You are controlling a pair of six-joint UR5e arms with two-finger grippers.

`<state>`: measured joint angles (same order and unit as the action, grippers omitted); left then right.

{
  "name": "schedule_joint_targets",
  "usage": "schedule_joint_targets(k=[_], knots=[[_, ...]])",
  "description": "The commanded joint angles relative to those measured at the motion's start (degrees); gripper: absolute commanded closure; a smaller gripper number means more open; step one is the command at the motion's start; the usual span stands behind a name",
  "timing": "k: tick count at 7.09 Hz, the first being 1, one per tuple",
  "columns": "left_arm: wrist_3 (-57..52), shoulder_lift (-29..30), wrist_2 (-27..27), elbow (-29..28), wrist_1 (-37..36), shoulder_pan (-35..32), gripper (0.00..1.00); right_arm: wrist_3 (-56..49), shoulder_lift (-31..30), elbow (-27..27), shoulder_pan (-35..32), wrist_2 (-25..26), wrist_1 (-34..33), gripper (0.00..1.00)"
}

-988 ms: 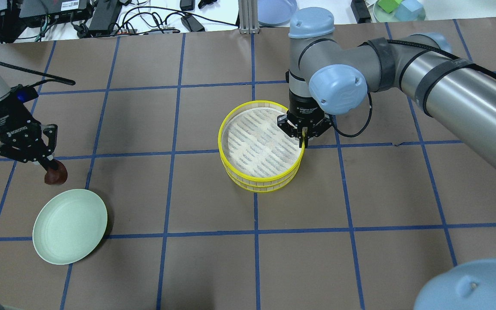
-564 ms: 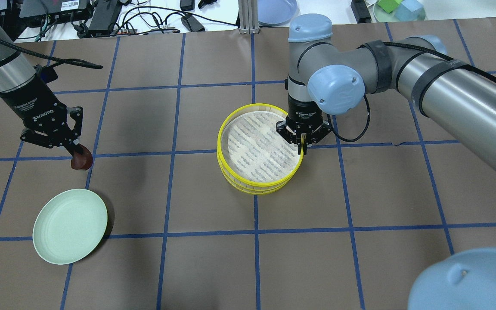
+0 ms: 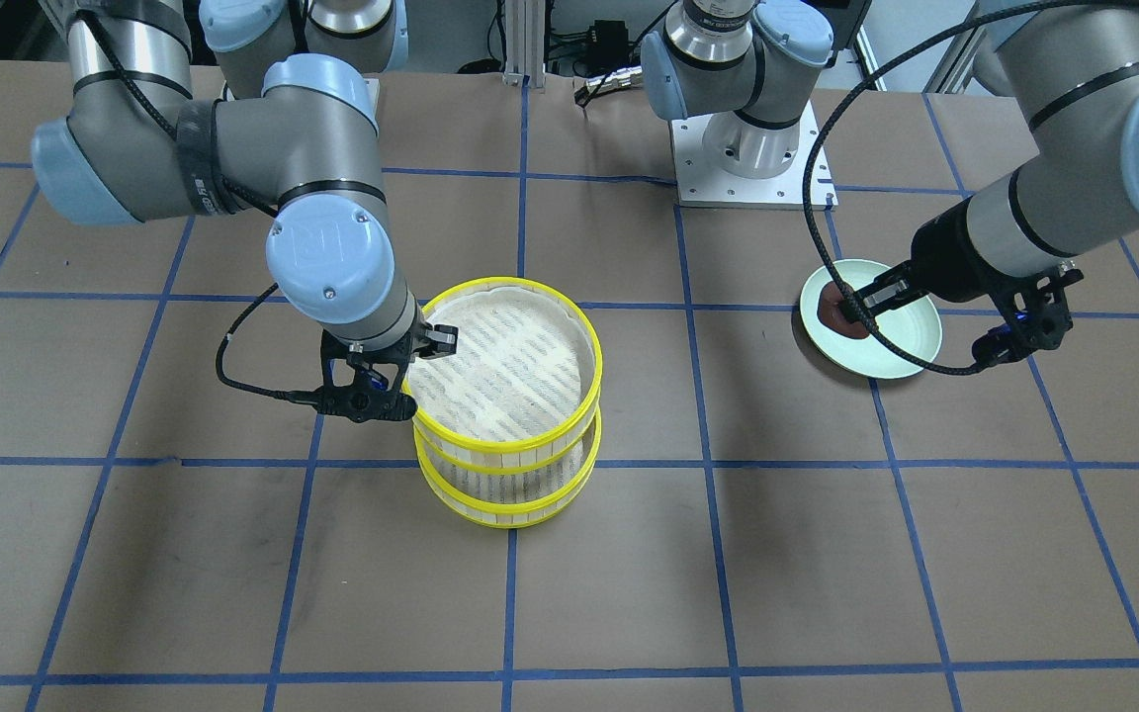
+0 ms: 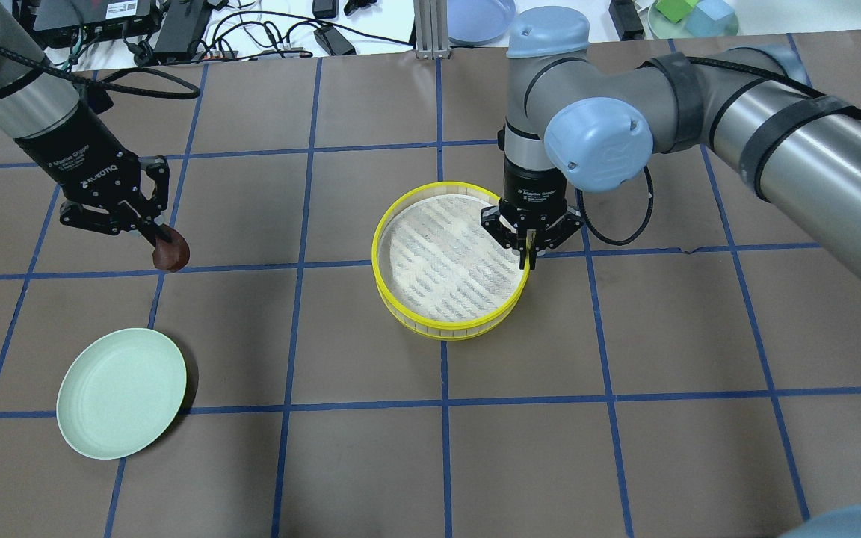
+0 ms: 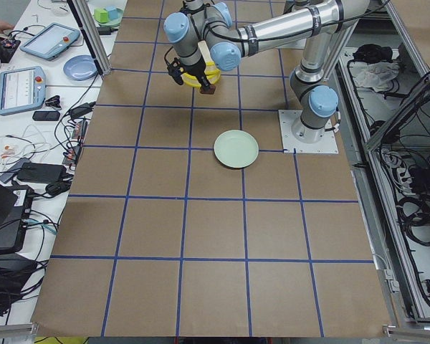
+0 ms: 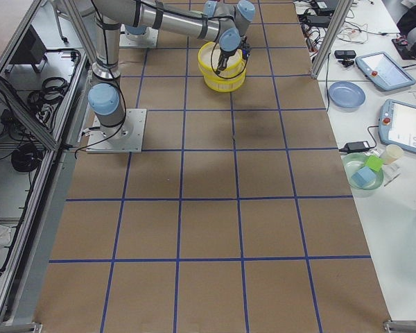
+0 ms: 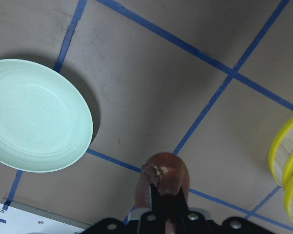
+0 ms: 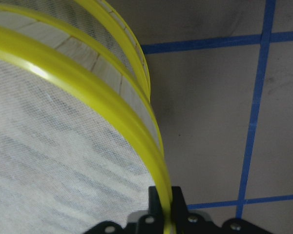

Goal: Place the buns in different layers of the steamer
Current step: 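Lift the brown bun with the left gripper and hold it above the table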

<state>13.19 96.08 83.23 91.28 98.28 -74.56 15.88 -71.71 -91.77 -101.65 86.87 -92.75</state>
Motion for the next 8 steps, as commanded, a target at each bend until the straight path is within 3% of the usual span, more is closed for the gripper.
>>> schedule_joint_targets(k=[1, 8], knots=[[2.87, -1.59, -0.53, -1.81, 0.15, -0.32, 1.00, 0.20, -0.54, 0.36, -0.04, -1.43, 0.29, 1.00], [3.16, -3.26, -0.35, -1.72, 0.15, -4.80, 1.00, 5.83, 5.18, 3.00, 0.05, -0.22, -0.15, 1.00]])
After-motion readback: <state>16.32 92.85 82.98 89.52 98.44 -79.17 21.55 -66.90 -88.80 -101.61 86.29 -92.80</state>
